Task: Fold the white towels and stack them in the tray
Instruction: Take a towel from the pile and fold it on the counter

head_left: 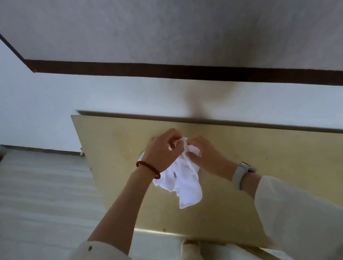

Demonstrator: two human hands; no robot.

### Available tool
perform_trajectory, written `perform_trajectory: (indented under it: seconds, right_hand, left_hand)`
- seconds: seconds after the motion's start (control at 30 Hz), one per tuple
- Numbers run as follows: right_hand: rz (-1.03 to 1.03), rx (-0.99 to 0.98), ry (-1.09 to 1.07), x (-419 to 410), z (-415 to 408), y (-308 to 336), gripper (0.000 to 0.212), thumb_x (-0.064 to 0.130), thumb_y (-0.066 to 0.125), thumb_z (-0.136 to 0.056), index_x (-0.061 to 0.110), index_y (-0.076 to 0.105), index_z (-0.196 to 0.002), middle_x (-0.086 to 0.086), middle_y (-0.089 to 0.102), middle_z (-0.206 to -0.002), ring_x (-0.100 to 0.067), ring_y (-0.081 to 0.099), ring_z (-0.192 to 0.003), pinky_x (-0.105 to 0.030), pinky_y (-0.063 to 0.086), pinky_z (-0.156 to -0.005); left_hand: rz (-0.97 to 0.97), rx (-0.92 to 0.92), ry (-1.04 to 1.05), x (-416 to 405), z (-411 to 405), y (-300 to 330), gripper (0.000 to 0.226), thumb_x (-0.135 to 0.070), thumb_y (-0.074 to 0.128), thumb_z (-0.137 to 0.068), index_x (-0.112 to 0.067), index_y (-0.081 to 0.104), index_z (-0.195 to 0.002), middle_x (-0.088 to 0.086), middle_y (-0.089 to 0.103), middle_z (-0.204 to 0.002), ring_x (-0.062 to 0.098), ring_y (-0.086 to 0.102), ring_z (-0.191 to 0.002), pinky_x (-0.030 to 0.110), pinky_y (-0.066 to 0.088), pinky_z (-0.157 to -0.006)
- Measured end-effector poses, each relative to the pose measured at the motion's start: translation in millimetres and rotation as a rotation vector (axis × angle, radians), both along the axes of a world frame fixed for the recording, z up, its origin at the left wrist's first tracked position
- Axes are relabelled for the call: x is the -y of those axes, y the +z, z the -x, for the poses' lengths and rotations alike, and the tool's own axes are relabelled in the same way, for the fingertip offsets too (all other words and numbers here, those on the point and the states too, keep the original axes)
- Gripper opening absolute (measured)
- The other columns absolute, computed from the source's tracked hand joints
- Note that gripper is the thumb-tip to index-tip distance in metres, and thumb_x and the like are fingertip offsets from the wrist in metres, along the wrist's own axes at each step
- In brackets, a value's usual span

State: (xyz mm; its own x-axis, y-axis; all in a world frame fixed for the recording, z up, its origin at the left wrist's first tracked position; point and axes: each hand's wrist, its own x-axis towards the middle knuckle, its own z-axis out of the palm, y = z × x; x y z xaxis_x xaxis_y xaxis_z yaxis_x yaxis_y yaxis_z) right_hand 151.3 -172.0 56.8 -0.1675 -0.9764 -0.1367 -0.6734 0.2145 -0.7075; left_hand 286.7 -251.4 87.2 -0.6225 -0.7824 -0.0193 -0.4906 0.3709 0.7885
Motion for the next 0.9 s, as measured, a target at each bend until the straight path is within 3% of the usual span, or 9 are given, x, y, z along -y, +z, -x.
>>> perform_trajectory:
  seconds: [0.07, 0.17, 0.23, 0.4, 0.53, 0.63, 0.73, 0.8, 0.9]
  right_hand:
    - [0.024, 0.244, -0.059, 11, 10, 29, 0.026, 0.007, 0.054, -0.089, 0.006, 0.051, -0.115, -0.006, 0.055, -0.113, -0.014, 0.050, -0.099, -0.027, 0.039, -0.084]
    - [0.120, 0.492, -0.076, 19, 31, 76, 0.033, -0.004, 0.050, -0.088, 0.016, 0.046, -0.113, 0.000, 0.057, -0.107, -0.009, 0.056, -0.097, -0.022, 0.048, -0.083]
    - [0.166, 0.460, -0.059, 19, 46, 101, 0.031, -0.005, 0.049, -0.088, 0.016, 0.048, -0.111, 0.002, 0.058, -0.100, -0.007, 0.056, -0.093, -0.019, 0.047, -0.081]
    - [0.232, 0.337, -0.108, 7, 82, 129, 0.008, 0.008, 0.047, -0.092, 0.009, 0.056, -0.092, -0.005, 0.056, -0.088, -0.016, 0.052, -0.080, -0.033, 0.045, -0.074]
    - [0.238, 0.288, -0.057, -22, 112, 136, 0.019, 0.019, 0.048, -0.094, 0.021, 0.054, -0.076, 0.005, 0.053, -0.075, -0.010, 0.049, -0.068, -0.023, 0.041, -0.065]
    - [0.276, 0.288, -0.032, -53, 136, 139, 0.024, 0.023, 0.047, -0.095, 0.008, 0.059, -0.081, 0.005, 0.052, -0.072, -0.008, 0.046, -0.066, -0.018, 0.037, -0.062]
    - [0.291, 0.362, -0.043, -90, 163, 134, 0.031, 0.019, 0.047, -0.094, -0.006, 0.053, -0.077, -0.005, 0.044, -0.067, -0.009, 0.036, -0.062, -0.020, 0.030, -0.058]
    - [0.273, 0.230, 0.030, -117, 183, 123, 0.032, 0.019, 0.047, -0.094, 0.000, 0.048, -0.069, -0.003, 0.040, -0.061, -0.010, 0.033, -0.058, -0.022, 0.028, -0.057]
    - [0.183, -0.042, 0.109, -153, 214, 102, 0.017, 0.018, 0.047, -0.093, 0.014, 0.051, -0.077, 0.008, 0.045, -0.063, -0.010, 0.040, -0.060, -0.023, 0.031, -0.060]
  left_hand:
    - [-0.070, -0.115, -0.055, 13, 16, 33, 0.018, -0.011, 0.054, -0.082, -0.026, 0.051, -0.074, -0.014, 0.056, -0.069, -0.002, 0.053, -0.063, 0.013, 0.044, -0.065]
    - [-0.113, -0.246, -0.093, 24, 40, 72, 0.025, 0.004, 0.049, -0.087, -0.018, 0.053, -0.078, -0.008, 0.057, -0.072, -0.002, 0.054, -0.061, 0.014, 0.047, -0.064]
    - [-0.105, -0.335, -0.087, 26, 55, 93, 0.026, 0.004, 0.049, -0.089, -0.018, 0.055, -0.077, -0.007, 0.057, -0.069, -0.002, 0.054, -0.057, 0.014, 0.047, -0.059]
    - [-0.101, -0.449, -0.105, 15, 87, 132, 0.028, 0.002, 0.049, -0.090, -0.020, 0.058, -0.074, -0.001, 0.056, -0.066, -0.001, 0.050, -0.049, 0.013, 0.043, -0.053]
    - [-0.144, -0.510, -0.069, -13, 108, 150, 0.020, -0.004, 0.052, -0.088, -0.016, 0.057, -0.073, -0.003, 0.055, -0.070, 0.000, 0.051, -0.057, 0.014, 0.043, -0.056]
    - [-0.252, -0.575, -0.001, -46, 124, 153, 0.007, -0.015, 0.048, -0.077, -0.011, 0.053, -0.074, 0.004, 0.053, -0.073, 0.002, 0.053, -0.060, 0.015, 0.046, -0.057]
    - [-0.216, -0.544, 0.064, -94, 146, 145, 0.018, -0.002, 0.045, -0.090, -0.011, 0.053, -0.076, 0.005, 0.053, -0.072, 0.000, 0.053, -0.055, 0.015, 0.044, -0.052]
    - [-0.187, -0.484, 0.091, -127, 162, 140, 0.019, -0.002, 0.047, -0.089, -0.012, 0.054, -0.074, 0.003, 0.053, -0.069, 0.000, 0.052, -0.053, 0.015, 0.043, -0.051]
    - [-0.211, -0.346, 0.089, -166, 176, 134, 0.020, -0.001, 0.052, -0.087, -0.014, 0.056, -0.072, 0.001, 0.052, -0.067, 0.000, 0.049, -0.051, 0.014, 0.042, -0.052]
